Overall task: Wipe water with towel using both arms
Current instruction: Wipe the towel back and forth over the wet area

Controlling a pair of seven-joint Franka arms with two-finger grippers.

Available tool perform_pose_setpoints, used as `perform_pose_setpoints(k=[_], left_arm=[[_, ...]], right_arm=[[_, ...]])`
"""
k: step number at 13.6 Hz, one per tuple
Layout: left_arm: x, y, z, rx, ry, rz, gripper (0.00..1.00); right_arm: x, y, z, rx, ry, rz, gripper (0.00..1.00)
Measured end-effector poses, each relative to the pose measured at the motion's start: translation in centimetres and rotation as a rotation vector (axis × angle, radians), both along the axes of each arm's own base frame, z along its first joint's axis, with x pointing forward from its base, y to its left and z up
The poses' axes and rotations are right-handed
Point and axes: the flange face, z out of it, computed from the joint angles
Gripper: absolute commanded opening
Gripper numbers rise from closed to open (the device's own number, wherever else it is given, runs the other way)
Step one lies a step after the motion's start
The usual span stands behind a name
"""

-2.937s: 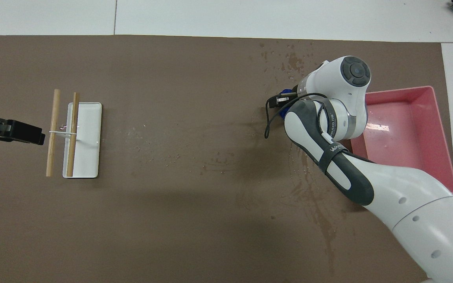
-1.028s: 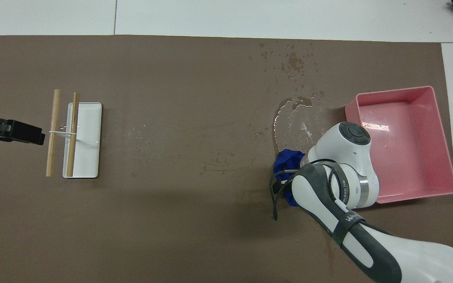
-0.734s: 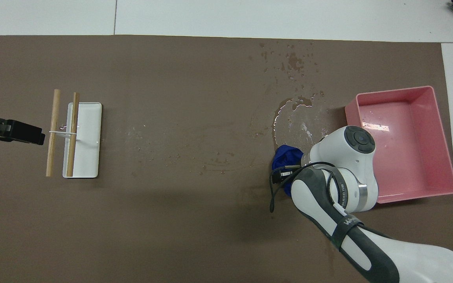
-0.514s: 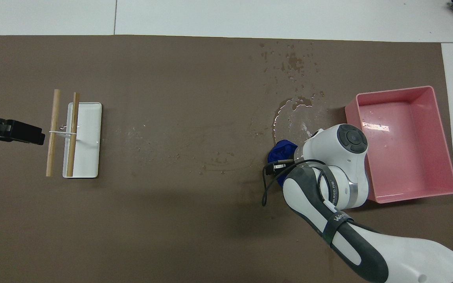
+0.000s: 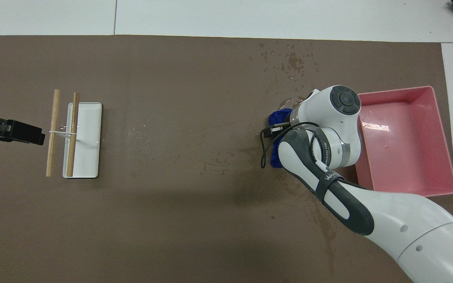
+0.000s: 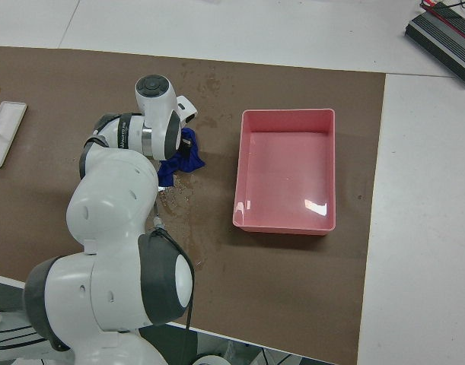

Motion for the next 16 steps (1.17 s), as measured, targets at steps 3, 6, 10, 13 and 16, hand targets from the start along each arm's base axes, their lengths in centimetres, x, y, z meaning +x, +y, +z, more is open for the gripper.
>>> perform_pose_setpoints(k=[3,6,10,13,16], left_arm=[[0.0,0.0,0.0,0.0,0.0,0.0,1.0],[0.0,0.0,0.0,0.0,0.0,0.0,1.0],[0.0,0.0,0.0,0.0,0.0,0.0,1.0],[0.0,0.0,0.0,0.0,0.0,0.0,1.0],[0.0,0.0,0.0,0.0,0.0,0.0,1.0]], right_arm=[[2.7,-3.1,0.5,-0.045,-0.068,0.103,0.0],[4.7,-7.3,1.1,-0.135,-0.124,0.246,0.0],[5.5,-7.9,1.3,-0.202,-0.151,0.333,0.0],[5.2,-5.6,0.9,-0.184,-0.148,0.272,0.0],[4.1,-0.9,0.8,-0.098,-0.118,0.143,0.0]])
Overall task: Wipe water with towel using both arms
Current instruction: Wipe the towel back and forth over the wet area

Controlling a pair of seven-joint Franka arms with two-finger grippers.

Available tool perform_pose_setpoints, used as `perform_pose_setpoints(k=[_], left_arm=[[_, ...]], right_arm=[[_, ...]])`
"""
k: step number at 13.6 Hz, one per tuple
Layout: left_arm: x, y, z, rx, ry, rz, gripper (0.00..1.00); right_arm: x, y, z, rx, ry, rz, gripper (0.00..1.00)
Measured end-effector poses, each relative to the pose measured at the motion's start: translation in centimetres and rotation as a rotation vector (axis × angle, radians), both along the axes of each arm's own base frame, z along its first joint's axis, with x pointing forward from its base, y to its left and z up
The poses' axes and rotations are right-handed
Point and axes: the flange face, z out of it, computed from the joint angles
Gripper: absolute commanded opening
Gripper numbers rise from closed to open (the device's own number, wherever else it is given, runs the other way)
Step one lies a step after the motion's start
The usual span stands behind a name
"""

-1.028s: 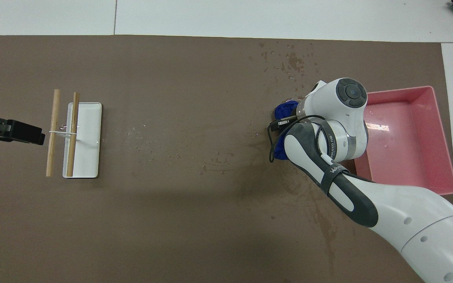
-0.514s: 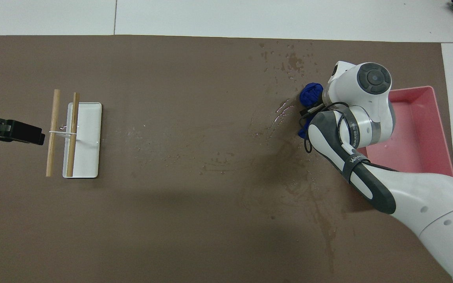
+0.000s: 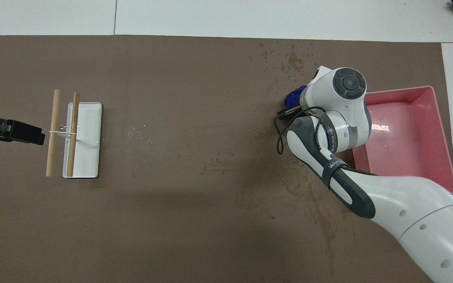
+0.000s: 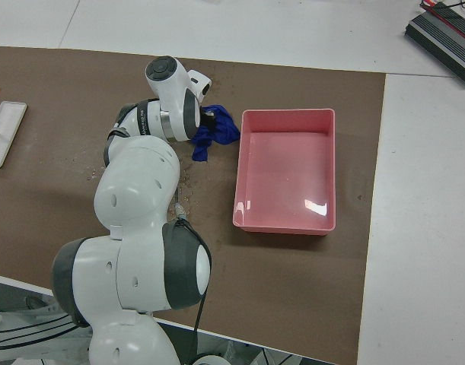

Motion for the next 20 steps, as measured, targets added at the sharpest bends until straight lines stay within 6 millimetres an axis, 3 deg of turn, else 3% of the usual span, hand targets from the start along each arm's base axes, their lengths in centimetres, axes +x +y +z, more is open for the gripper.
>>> perform_pose_setpoints(k=[6,8,13,17,20], left_arm=[[0.0,0.0,0.0,0.0,0.0,0.0,1.0],[0.0,0.0,0.0,0.0,0.0,0.0,1.0],[0.0,0.0,0.0,0.0,0.0,0.0,1.0],[0.0,0.0,0.0,0.0,0.0,0.0,1.0],[0.0,0.0,0.0,0.0,0.0,0.0,1.0]], right_arm=[[-2.4,5.6,-0.5,0.087,0.118,-0.165,0.0],[-3.0,4.7,-0.7,0.057,0.2,-0.152,0.0],[-5.6,-0.5,-1.2,-0.003,0.42,-0.118,0.0],[-10.5,-1.6,-0.8,-0.037,0.49,-0.112,0.0],[-14.4,-2.4,0.8,-0.056,0.501,-0.108,0.0]])
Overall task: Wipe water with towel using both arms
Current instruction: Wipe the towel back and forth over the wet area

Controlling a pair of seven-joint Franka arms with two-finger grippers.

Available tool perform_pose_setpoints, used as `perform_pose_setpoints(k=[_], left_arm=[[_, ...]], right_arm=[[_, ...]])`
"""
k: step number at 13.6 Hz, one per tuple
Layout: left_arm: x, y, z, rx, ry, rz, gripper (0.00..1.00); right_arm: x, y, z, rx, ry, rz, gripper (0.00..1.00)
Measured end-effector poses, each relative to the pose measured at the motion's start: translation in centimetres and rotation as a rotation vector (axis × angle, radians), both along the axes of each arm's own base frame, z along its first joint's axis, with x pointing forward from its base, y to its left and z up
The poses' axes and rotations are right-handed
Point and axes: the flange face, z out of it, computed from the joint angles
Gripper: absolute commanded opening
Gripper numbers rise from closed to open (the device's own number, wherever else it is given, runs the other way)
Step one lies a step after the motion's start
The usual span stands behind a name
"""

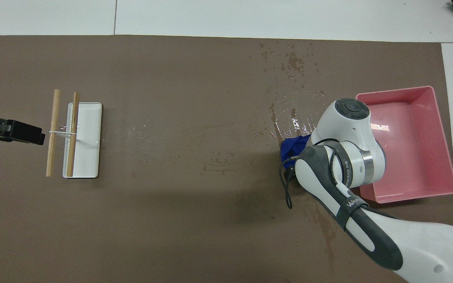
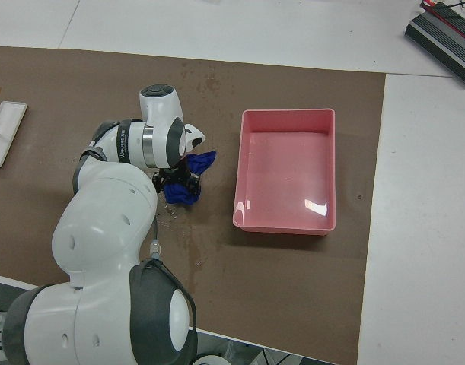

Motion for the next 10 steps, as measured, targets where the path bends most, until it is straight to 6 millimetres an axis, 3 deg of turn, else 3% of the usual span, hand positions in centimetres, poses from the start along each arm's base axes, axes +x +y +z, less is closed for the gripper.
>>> perform_pose_setpoints(k=[4,7,10], left_arm=[[0.0,0.0,0.0,0.0,0.0,0.0,1.0],[0.0,0.0,0.0,0.0,0.0,0.0,1.0],[0.0,0.0,0.0,0.0,0.0,0.0,1.0]], right_arm=[[-4.4,-1.5,1.8,-0.016,0.009,0.006,0.0],[-7.2,-4.1,2.7,0.022,0.04,0.009,0.0],[-9.4,-7.0,6.3,0.05,0.077,-0.007,0.0]])
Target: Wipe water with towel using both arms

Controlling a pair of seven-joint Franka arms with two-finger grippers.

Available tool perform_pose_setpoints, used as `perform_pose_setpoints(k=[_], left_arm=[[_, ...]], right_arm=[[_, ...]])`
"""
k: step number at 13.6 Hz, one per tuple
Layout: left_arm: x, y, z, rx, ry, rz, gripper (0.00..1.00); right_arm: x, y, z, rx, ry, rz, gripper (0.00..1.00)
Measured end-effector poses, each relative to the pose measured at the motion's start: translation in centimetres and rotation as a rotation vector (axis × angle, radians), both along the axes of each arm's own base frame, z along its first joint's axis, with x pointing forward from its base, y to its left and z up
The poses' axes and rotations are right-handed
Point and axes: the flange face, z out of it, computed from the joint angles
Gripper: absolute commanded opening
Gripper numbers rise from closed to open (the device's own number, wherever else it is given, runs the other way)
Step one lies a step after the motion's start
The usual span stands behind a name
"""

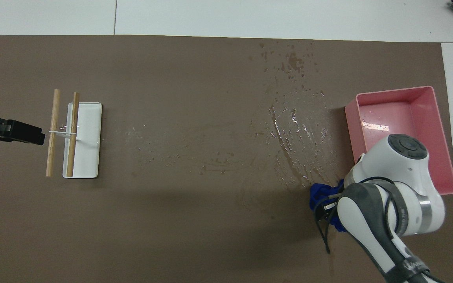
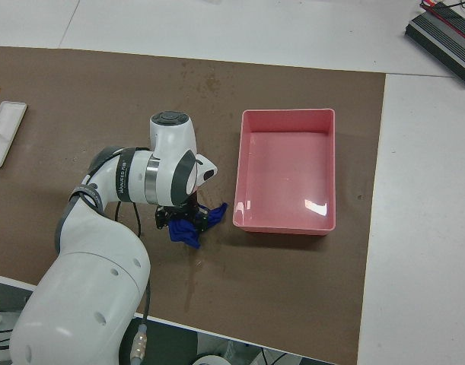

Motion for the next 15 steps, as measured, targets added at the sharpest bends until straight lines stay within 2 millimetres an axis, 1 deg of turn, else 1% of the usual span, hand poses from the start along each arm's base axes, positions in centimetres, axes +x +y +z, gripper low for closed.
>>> perform_pose_setpoints(k=[1,2,3,4,6,9,10,11,15], left_arm=[[0.0,0.0,0.0,0.0,0.0,0.0,1.0],[0.0,0.0,0.0,0.0,0.0,0.0,1.0],[0.0,0.0,0.0,0.0,0.0,0.0,1.0],[0.0,0.0,0.0,0.0,0.0,0.0,1.0],[0.0,0.0,0.0,0.0,0.0,0.0,1.0],[0.0,0.0,0.0,0.0,0.0,0.0,1.0],[0.0,0.0,0.0,0.0,0.0,0.0,1.0],[0.0,0.0,0.0,0.0,0.0,0.0,1.0],[0.0,0.0,0.0,0.0,0.0,0.0,1.0]], right_arm=[[-0.5,-0.4,1.3,0.002,-0.005,-0.002,0.0],[-0.8,-0.5,2.2,0.002,-0.02,-0.003,0.0],[-1.1,-0.4,2.5,0.002,-0.033,-0.001,0.0],[-1.2,-0.1,2.3,0.006,-0.047,-0.001,0.0],[-1.3,0.6,0.7,0.026,-0.081,-0.015,0.0],[-1.6,1.9,-2.9,0.029,-0.134,-0.013,0.0],[-1.5,2.4,-3.9,0.029,-0.148,-0.013,0.0],[-1.2,3.0,-4.4,0.028,-0.168,-0.015,0.0],[0.5,6.1,-5.0,0.028,-0.285,-0.032,0.0]])
